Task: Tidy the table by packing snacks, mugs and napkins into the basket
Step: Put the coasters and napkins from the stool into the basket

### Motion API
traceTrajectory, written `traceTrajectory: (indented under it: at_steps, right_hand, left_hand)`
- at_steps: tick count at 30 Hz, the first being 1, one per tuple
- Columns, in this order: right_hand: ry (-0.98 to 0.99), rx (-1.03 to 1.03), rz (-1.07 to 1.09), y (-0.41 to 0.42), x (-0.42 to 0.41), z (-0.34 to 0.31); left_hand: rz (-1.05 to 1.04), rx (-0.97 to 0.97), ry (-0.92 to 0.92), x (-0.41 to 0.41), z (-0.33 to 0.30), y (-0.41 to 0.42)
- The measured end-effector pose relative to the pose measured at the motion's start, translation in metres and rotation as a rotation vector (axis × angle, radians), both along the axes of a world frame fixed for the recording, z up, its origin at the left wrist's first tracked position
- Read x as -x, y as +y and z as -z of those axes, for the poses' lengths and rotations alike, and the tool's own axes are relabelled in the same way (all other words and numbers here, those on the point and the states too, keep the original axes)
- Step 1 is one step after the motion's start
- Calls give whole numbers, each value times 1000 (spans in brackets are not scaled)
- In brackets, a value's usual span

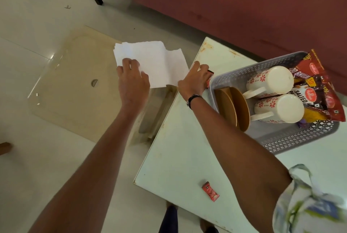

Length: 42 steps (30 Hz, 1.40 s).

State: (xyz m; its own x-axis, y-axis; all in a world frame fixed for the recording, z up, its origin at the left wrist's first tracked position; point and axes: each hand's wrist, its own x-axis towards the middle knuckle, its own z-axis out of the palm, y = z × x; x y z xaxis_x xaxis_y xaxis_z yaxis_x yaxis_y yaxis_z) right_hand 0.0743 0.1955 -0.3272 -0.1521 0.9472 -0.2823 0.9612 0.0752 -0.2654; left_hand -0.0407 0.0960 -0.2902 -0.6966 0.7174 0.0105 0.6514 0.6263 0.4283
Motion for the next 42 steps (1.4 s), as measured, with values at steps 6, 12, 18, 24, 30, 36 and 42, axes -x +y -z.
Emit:
traceTrajectory:
  at_steps: [6, 12, 18, 24, 30, 36, 42]
  right_hand:
    - [113, 56, -55, 4, -2, 0]
    - [177, 33, -35, 9, -4, 6]
    - [682, -57, 121, -8, -2, -17]
    - [863, -197, -258, -40, 21, -43]
    - [563, -119, -700, -55, 50, -35]
    - [388, -86, -825, -54, 67, -28]
    - [414, -19, -929, -55, 59, -24]
  left_hand:
    - [-194, -236, -189, 8, -3, -12]
    - [-302, -286, -292, 15, -3, -24]
    - [-261, -288, -343, 21, 6, -30]
    - [-297, -285, -392, 25, 4, -28]
    - [-296, -284, -402, 29, 2, -29]
    - [-368, -321, -409, 34, 0, -27]
    - [-475, -325, -518, 39, 2, -23]
